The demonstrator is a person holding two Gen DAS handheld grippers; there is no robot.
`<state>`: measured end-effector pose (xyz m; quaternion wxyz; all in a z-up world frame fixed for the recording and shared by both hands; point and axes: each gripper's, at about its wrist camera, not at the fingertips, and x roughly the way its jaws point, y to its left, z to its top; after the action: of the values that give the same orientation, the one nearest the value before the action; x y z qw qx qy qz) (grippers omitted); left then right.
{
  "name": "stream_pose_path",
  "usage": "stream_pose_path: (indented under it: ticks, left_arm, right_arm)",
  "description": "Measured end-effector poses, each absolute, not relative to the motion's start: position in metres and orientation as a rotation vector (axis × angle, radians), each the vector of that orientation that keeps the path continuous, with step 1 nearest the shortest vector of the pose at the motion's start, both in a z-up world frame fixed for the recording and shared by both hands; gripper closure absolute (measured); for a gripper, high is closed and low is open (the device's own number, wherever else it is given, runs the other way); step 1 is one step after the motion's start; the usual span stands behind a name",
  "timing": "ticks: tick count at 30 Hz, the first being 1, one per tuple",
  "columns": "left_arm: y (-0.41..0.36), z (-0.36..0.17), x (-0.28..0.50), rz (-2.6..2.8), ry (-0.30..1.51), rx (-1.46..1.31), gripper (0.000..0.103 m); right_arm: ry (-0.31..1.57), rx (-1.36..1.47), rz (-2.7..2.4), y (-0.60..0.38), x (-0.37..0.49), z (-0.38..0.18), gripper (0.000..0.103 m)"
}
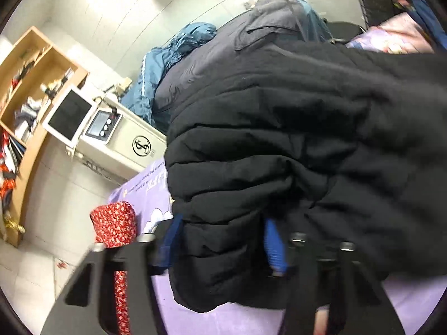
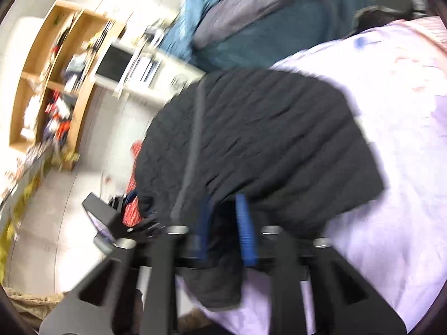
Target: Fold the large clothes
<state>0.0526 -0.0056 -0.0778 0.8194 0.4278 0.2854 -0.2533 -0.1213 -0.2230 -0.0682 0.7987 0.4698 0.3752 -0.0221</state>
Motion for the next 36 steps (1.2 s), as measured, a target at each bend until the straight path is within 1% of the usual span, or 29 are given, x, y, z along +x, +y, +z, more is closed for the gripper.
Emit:
stream_pose_path:
  ticks: [1, 2, 4, 6, 9, 13, 15, 17, 18, 19, 20, 21, 22, 23, 25, 27, 31, 34, 36]
  left_arm:
    - [-0.007, -0.075, 0.060, -0.541, 0.634, 0.872, 0.067]
    - [-0.007, -0.069, 0.068, -0.540, 0.664, 0.826, 0.069]
    - [-0.007, -0.062, 0.082, -0.540, 0.714, 0.739, 0.073]
    - [-0.008, -0.056, 0.091, -0.541, 0.743, 0.690, 0.073]
    - [-0.007, -0.053, 0.091, -0.537, 0.743, 0.696, 0.074]
    - [-0.004, -0.053, 0.084, -0.534, 0.753, 0.690, 0.074]
    - [-0.001, -0.053, 0.083, -0.532, 0.764, 0.681, 0.074]
    - [0.002, -0.052, 0.083, -0.529, 0.784, 0.665, 0.075]
    - [0.002, -0.050, 0.084, -0.527, 0.788, 0.661, 0.076]
    - [0.003, -0.049, 0.084, -0.525, 0.789, 0.659, 0.077]
    - [0.004, -0.047, 0.082, -0.521, 0.783, 0.657, 0.077]
    - [0.005, -0.044, 0.082, -0.519, 0.781, 0.650, 0.078]
    - [0.006, -0.042, 0.081, -0.519, 0.781, 0.639, 0.080]
    - [0.007, -0.039, 0.081, -0.519, 0.783, 0.626, 0.081]
    - [0.011, -0.028, 0.077, -0.522, 0.789, 0.597, 0.084]
    - [0.015, -0.014, 0.071, -0.538, 0.786, 0.562, 0.085]
    - [0.028, 0.033, 0.049, -0.587, 0.717, 0.522, 0.088]
    - [0.043, 0.090, 0.023, -0.640, 0.622, 0.492, 0.094]
    - [0.056, 0.135, 0.004, -0.663, 0.532, 0.464, 0.095]
  right_arm:
    - [0.766, 1.003, -0.119, -0.230, -0.136, -0.064, 0.030]
    - [0.730, 0.984, -0.191, -0.235, -0.151, -0.061, 0.028]
    - [0.750, 0.854, -0.288, -0.237, -0.164, -0.060, 0.028]
    - [0.898, 0.563, -0.353, -0.221, -0.159, -0.071, 0.028]
    - [1.010, 0.322, -0.286, -0.187, -0.146, -0.095, 0.028]
    - [1.052, 0.024, -0.230, -0.140, -0.115, -0.122, 0.028]
    - [1.047, -0.046, -0.235, -0.131, -0.098, -0.133, 0.028]
    - [1.037, -0.056, -0.233, -0.130, -0.083, -0.136, 0.028]
    - [1.036, -0.069, -0.239, -0.131, -0.075, -0.135, 0.033]
    - [1.036, -0.069, -0.239, -0.133, -0.070, -0.133, 0.046]
    - [1.042, -0.038, -0.218, -0.137, -0.065, -0.129, 0.054]
    - [1.038, 0.021, -0.192, -0.143, -0.064, -0.124, 0.072]
    - [1.027, 0.068, -0.180, -0.149, -0.065, -0.118, 0.083]
    - [1.003, 0.118, -0.182, -0.155, -0.068, -0.108, 0.089]
    - [0.950, 0.206, -0.188, -0.167, -0.080, -0.085, 0.094]
    - [0.873, 0.280, -0.174, -0.180, -0.097, -0.049, 0.096]
    - [0.721, 0.283, -0.128, -0.192, -0.134, 0.023, 0.097]
    - [0.594, 0.325, -0.072, -0.206, -0.168, 0.083, 0.098]
    - [0.507, 0.320, -0.030, -0.210, -0.193, 0.126, 0.098]
